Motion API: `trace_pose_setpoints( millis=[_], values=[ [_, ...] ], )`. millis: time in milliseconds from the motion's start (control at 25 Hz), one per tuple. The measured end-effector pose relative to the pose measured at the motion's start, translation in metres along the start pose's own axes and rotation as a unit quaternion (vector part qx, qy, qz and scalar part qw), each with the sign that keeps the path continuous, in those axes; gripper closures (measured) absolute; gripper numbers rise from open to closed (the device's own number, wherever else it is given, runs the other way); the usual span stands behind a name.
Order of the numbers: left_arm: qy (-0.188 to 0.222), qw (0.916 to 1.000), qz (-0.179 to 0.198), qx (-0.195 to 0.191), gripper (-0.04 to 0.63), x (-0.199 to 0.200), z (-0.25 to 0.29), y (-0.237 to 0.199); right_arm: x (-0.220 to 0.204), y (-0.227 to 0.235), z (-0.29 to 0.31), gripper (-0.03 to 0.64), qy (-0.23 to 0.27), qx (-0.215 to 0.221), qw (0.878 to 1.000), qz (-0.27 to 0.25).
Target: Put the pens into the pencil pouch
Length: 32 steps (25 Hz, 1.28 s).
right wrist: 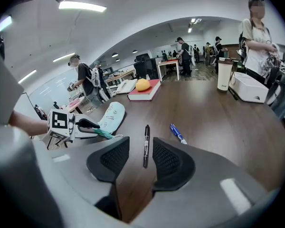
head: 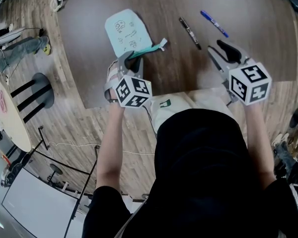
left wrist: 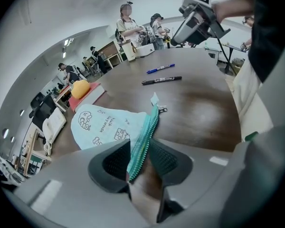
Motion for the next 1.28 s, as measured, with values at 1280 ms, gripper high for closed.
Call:
trace_pose_setpoints(
  millis=[1280],
  values=[
    [-0.017,0.9991,-0.002,-0.039,0.558,-0.011,0.016,0.002,-0.003,-0.002,0.006,0.454,0.007,-0.001,1.000,0.007]
  ],
)
Point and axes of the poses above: the fingertips, and each gripper's own axes: z forward along the fingers, y to its right, x out of its top, the point moved 1 cm from there along -z, backward along the fingers, and after that the axes turned 3 degrees about -y, right-handed, at the moved point
